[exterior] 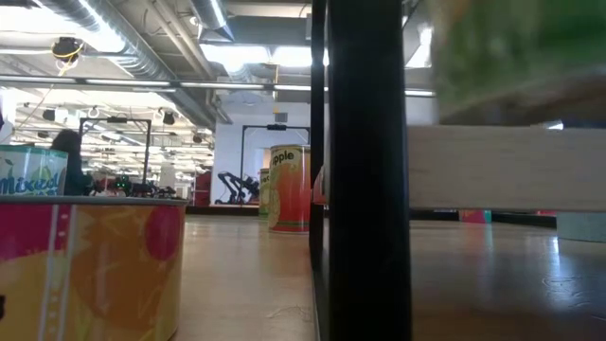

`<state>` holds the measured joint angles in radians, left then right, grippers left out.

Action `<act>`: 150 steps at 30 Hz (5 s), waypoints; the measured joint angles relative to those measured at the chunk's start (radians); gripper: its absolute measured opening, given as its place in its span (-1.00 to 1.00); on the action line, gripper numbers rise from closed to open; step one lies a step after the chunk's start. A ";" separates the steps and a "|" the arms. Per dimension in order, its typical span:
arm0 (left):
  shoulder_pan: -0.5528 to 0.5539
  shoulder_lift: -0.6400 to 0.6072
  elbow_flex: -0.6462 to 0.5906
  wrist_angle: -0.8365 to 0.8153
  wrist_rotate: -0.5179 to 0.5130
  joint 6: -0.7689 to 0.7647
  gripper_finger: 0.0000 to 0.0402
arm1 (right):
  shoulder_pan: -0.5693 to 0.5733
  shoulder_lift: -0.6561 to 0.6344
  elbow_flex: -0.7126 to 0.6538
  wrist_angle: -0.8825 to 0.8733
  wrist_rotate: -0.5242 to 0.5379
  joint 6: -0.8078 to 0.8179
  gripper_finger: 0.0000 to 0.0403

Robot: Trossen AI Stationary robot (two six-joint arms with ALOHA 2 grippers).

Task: Pick and place cans onto a shelf
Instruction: Put the left canned pears on the shelf, then put the canned pears on the shelf aligned with the other canned pears

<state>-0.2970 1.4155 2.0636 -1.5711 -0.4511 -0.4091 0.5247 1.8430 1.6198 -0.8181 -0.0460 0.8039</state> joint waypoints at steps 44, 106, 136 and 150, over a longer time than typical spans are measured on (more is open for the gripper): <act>0.000 0.000 0.000 0.000 0.000 -0.006 -0.92 | -0.003 0.001 -0.102 0.159 -0.065 -0.024 -0.87; 0.000 0.000 0.000 0.000 0.000 0.002 -0.92 | -0.078 -0.006 -0.099 0.158 -0.267 -0.132 -0.81; 0.166 0.012 -0.128 0.120 -0.230 0.369 -0.92 | -0.160 -0.534 -0.099 0.148 0.484 -0.474 -0.82; 0.560 0.093 -0.265 0.486 0.237 0.786 -0.92 | -0.297 -0.596 -0.099 0.130 0.674 -0.552 -0.82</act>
<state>0.2632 1.5082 1.7982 -1.0847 -0.2137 0.3766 0.2282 1.2470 1.5211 -0.6885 0.6281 0.2521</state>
